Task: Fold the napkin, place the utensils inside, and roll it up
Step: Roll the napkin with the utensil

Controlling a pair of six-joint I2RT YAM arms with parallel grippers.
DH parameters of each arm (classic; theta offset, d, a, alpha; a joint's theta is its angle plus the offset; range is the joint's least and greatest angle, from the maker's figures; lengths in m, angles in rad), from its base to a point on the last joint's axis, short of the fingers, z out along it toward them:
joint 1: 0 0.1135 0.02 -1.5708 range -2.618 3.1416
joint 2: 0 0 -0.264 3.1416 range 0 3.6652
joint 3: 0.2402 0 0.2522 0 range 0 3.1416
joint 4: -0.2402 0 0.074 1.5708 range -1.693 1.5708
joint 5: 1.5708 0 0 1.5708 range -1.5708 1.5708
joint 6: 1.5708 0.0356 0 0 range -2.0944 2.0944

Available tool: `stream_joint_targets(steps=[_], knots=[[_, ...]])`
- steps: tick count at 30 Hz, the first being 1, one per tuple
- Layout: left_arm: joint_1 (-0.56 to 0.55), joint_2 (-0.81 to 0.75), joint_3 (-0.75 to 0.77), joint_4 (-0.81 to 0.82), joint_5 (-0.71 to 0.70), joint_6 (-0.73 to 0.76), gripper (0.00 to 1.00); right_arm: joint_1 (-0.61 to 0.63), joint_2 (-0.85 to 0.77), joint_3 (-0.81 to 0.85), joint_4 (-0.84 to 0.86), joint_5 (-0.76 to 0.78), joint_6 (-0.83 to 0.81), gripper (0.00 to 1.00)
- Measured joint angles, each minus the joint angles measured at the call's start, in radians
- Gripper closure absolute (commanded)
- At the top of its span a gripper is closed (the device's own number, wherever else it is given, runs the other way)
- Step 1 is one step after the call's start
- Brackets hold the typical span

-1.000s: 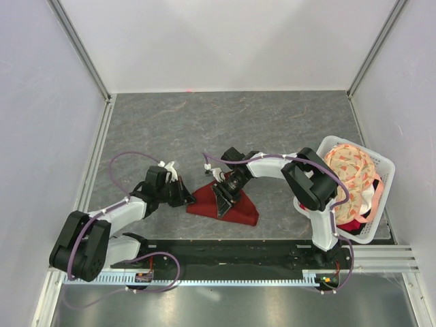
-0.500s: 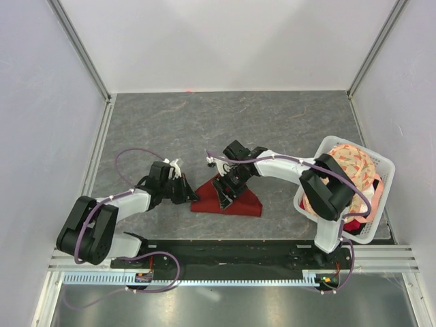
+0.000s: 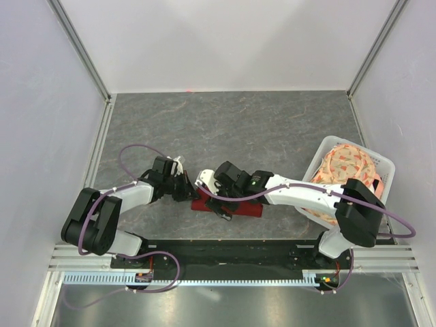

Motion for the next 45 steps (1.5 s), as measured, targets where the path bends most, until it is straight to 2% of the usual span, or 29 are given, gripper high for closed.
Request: stream_joint_targets(steps=[6,12,38,41,42,44,45], knots=[[0.000,0.006,0.008,-0.011,0.004,-0.003,0.98,-0.003,0.034,-0.017,0.018,0.039,-0.012,0.25],[0.000,0.006,0.011,-0.017,0.004,-0.003,0.98,-0.003,0.077,-0.017,0.042,0.042,-0.020,0.34],[0.000,0.019,0.050,-0.070,-0.001,0.000,0.98,-0.006,0.175,-0.040,0.134,0.122,-0.039,0.32],[0.000,0.021,0.067,-0.088,-0.010,0.001,0.87,-0.006,0.183,-0.043,0.143,0.138,-0.038,0.34],[0.000,0.021,0.072,-0.092,-0.013,0.003,0.77,-0.006,0.185,-0.044,0.146,0.141,-0.037,0.36],[0.000,0.018,0.090,-0.113,-0.039,0.009,0.64,-0.007,0.185,-0.044,0.147,0.144,-0.033,0.40],[0.000,0.014,0.096,-0.120,-0.049,0.013,0.51,-0.007,0.187,-0.044,0.147,0.143,-0.031,0.43]])
